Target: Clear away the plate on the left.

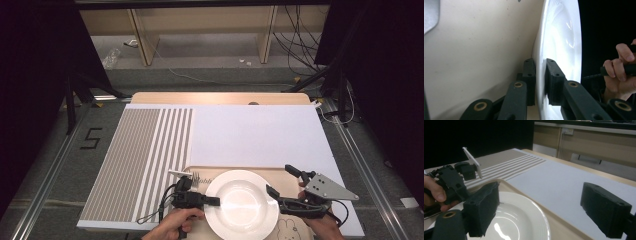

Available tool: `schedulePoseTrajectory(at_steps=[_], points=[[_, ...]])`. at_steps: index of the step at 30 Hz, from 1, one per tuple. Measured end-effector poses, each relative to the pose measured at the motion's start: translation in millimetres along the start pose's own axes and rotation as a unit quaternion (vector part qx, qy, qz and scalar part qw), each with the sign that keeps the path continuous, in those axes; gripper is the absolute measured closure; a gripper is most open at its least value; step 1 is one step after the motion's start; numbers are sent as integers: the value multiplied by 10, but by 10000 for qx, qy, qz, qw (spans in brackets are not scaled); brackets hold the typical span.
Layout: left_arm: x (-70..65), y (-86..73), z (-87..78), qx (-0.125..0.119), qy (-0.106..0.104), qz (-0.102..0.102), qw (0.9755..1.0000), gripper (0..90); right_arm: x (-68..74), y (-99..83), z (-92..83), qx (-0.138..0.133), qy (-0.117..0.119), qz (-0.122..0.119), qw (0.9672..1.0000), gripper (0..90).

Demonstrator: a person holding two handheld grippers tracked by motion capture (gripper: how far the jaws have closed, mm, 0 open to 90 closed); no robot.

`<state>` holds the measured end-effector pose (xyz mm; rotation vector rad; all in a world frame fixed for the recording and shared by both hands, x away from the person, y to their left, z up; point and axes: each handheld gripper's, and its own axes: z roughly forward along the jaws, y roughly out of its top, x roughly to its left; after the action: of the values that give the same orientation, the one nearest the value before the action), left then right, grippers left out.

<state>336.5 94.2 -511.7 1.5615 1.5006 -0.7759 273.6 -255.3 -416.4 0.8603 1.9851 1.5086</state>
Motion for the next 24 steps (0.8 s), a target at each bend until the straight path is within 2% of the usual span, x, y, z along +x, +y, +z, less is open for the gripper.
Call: schedulePoseTrajectory(at_steps=[3, 8, 13, 16, 19, 20, 21, 22, 24], points=[[-8, -11, -2, -10, -16, -5, 10000, 773, 1, 0, -2, 2, -2, -2, 10000, 162], [-76, -12, -44, -98, 53, 267, 9996, 651, 3, 1, -3, -2, -4, 3, 10000, 162], [-87, 1, -82, -197, 142, 350, 9991, 546, 5, 2, -3, -2, 2, -3, 10000, 162], [-113, 6, -122, -273, 212, 436, 9984, 521, 3, 3, -4, -12, 3, -9, 10000, 163], [-175, 15, -170, -331, 380, 684, 9964, 464, 3, 1, -6, -4, -2, -1, 10000, 162], [-196, 16, -185, -406, 470, 780, 9950, 452, 3, 2, -6, -12, 2, 0, 10000, 162], [-212, 17, -198, -462, 570, 882, 9934, 444, 2, 2, -6, -18, 2, -8, 10000, 163], [-231, 25, -220, -529, 699, 1083, 9902, 442, 2, 3, -8, -2, 1, -5, 10000, 162], [-255, 39, -254, -603, 804, 1239, 9872, 429, 5, 1, -5, -7, 0, -14, 10000, 163]])
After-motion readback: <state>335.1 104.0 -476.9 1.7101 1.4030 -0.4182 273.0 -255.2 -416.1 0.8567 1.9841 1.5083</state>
